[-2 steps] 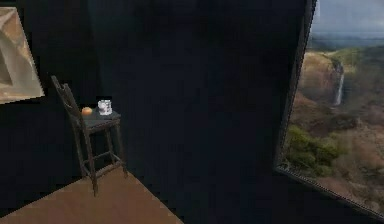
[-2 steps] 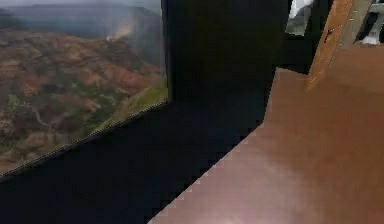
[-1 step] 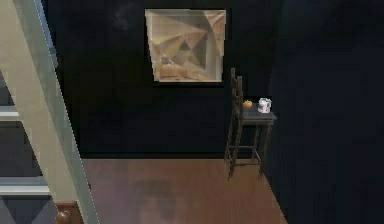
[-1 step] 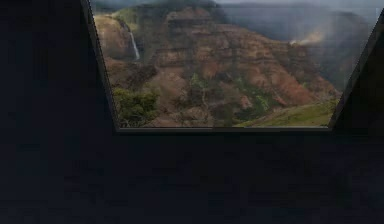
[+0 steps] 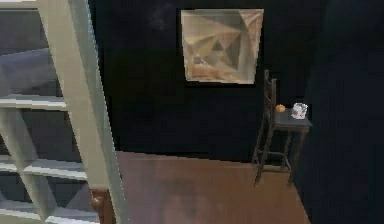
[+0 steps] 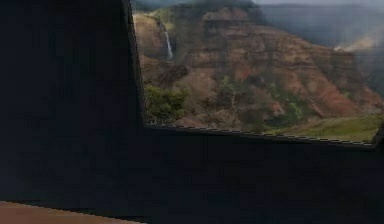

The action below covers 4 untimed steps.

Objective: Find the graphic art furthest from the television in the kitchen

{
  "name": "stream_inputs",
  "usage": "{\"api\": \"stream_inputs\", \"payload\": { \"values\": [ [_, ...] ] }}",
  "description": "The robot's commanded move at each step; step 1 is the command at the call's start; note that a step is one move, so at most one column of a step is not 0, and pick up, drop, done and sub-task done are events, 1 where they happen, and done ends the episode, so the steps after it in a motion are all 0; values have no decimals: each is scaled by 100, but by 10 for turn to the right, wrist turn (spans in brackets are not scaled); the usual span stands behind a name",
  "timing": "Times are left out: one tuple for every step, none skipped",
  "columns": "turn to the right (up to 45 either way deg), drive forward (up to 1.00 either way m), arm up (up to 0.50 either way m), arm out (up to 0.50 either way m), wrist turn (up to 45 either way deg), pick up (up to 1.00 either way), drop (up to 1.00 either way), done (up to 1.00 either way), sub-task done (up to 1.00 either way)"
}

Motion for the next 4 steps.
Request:
{"api": "stream_inputs", "payload": {
  "values": [
    [0,90,0,0,0,0,0,0,0],
    [-450,0,0,0,0,0,0,0,0],
    [-210,0,0,0,0,0,0,0,0],
    [0,30,0,0,0,0,0,0,0]
  ]
}}
